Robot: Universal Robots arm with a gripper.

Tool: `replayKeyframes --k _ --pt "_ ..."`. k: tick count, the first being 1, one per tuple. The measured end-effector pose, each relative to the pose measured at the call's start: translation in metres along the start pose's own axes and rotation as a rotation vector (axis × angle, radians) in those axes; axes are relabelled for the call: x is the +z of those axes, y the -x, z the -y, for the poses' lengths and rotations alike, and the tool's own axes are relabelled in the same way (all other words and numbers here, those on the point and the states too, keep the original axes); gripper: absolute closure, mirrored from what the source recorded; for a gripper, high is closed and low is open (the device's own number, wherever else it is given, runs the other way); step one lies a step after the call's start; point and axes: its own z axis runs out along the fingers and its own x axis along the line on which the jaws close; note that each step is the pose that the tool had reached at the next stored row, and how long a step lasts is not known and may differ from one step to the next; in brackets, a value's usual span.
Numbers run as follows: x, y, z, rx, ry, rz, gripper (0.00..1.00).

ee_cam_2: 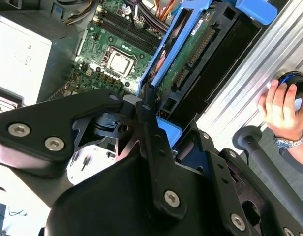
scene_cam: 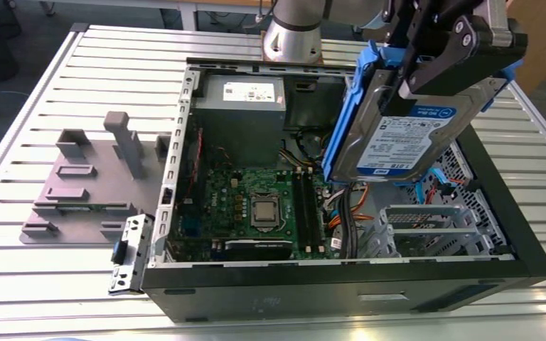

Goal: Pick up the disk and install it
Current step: 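Pick up the disk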

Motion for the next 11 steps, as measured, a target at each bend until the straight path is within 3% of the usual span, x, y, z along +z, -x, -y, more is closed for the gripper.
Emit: replayKeyframes --k 11 --pt "0.0 0.0001 0.0032 0.0 0.0 -0.0001 0.64"
